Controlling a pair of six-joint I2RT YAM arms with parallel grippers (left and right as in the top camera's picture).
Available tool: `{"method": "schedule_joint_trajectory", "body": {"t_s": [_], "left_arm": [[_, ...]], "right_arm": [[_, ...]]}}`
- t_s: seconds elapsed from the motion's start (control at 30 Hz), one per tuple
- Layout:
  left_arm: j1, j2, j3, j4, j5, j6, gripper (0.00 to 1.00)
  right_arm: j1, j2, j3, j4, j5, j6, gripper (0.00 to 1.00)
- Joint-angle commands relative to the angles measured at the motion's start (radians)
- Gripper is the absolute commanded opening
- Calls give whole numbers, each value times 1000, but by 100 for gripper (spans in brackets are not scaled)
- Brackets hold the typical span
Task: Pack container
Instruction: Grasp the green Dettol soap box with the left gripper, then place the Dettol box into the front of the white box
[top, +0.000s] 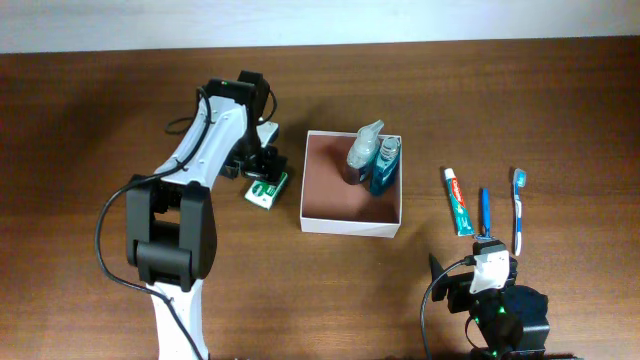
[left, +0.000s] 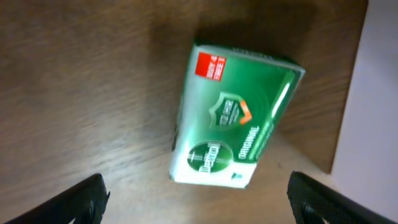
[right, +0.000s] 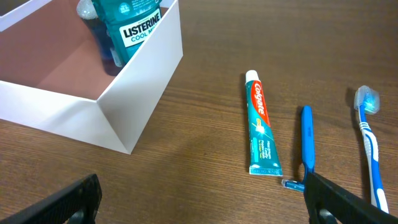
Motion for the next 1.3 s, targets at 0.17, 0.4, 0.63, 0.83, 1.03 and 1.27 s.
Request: {"method": "schedule_joint_trajectory", "body": {"t_s": [0.17,0.4,0.63,0.83,1.03,1.27], "left_arm": [[-5,-5,-168,155,25,80,89],[-7,-6,-185,210,26,79,61],[-6,-6,-172,160,29,35,42],[-6,-31,-57,29,29,-8,28],[-15,-90,144,-147,30,-72,26],[-119,-177,291,-175,49,-216,26]], "right_arm": [[-7,-6,-6,3,-8,0,99],[-7,-6,-6,3,-8,1,99],[-7,-6,-6,3,-9,0,99],[-7,-6,-6,3,-8,0,99],[-7,-6,-6,3,-8,0,99],[-7,-6,-6,3,-9,1,99]]}}
